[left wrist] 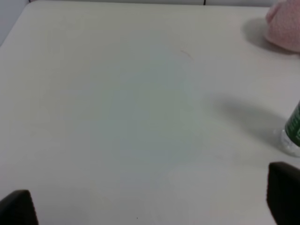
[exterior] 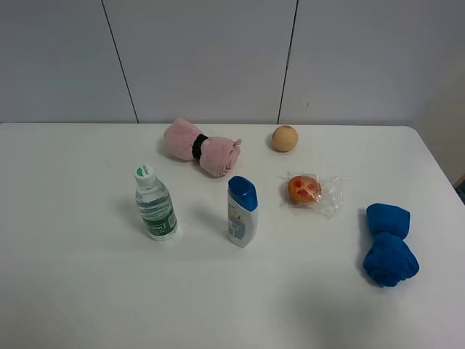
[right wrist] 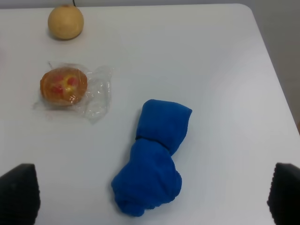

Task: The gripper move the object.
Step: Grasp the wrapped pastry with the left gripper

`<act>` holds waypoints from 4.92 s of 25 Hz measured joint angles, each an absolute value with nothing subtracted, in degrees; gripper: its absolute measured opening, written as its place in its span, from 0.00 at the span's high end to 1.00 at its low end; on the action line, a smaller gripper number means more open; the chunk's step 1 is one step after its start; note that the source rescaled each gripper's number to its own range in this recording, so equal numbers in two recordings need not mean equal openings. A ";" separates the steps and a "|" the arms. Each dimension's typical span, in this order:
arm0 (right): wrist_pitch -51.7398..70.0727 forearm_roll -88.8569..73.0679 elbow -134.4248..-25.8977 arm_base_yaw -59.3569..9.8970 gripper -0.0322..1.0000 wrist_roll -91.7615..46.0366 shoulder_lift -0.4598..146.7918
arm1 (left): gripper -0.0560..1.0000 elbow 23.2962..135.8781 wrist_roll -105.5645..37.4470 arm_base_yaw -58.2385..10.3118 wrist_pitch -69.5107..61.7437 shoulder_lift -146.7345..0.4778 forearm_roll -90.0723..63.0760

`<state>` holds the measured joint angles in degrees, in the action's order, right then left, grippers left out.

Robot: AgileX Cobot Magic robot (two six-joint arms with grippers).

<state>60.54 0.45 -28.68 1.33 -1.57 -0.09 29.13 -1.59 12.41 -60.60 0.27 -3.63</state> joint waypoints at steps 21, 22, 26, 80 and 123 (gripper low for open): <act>60.54 0.45 -28.68 1.33 0.00 -1.57 -0.09 | 0.00 29.13 -1.59 12.41 -60.60 0.27 -3.68; 60.54 0.45 -28.68 1.33 0.00 -1.57 -0.09 | 0.00 29.13 -1.59 12.41 -60.60 0.27 -3.68; 60.54 0.45 -28.68 1.33 0.00 -1.57 -0.09 | 0.00 29.13 -1.66 12.41 -60.60 -0.12 -3.75; 60.54 0.45 -28.68 1.33 0.00 -1.52 -0.09 | 0.00 111.06 -11.36 -50.15 -32.23 -130.15 -8.41; 60.54 0.84 -28.68 1.33 0.00 -1.52 -0.09 | 0.01 111.52 -11.35 -49.33 -19.01 -145.14 -9.13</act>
<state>60.54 0.84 -28.68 1.33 -1.52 -0.09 111.52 -11.35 -49.33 -19.01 -145.14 -9.13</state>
